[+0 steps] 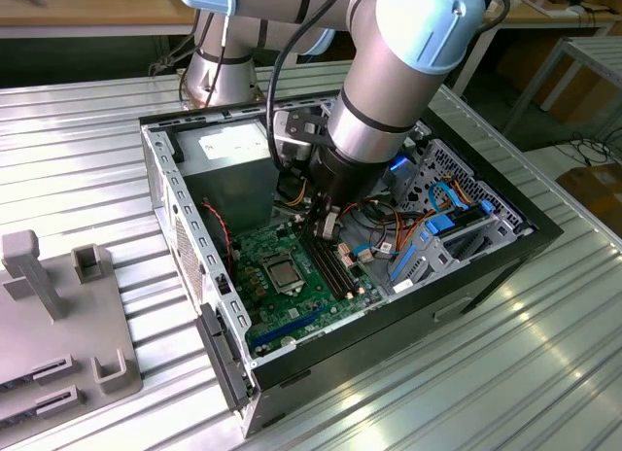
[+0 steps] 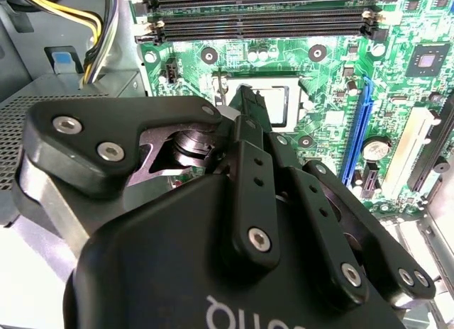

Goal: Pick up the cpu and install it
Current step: 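Close the cpu cover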

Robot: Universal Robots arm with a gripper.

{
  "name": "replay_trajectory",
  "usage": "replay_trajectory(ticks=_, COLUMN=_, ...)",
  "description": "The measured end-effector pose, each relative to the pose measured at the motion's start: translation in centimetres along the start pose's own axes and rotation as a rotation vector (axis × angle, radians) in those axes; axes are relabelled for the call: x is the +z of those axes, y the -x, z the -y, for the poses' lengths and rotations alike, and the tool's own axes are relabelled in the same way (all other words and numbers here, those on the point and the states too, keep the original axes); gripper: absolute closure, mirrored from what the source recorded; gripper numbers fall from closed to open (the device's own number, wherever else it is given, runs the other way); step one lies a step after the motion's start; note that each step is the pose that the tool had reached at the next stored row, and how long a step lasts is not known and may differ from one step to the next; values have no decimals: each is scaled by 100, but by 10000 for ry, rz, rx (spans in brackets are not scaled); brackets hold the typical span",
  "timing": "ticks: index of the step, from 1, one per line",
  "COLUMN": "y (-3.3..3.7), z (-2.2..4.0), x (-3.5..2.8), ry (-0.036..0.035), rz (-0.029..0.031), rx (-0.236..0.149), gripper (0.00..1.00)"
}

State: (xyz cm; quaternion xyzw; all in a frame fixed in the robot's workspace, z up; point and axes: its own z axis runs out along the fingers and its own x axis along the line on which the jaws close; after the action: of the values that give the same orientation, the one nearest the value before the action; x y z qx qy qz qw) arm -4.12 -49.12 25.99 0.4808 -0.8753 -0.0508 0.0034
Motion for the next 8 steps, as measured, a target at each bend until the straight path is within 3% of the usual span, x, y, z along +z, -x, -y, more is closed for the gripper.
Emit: replay_trajectory(ticks=8, y=44, z=-28, x=5, ry=-1, rz=-1, rx=1, gripper=89)
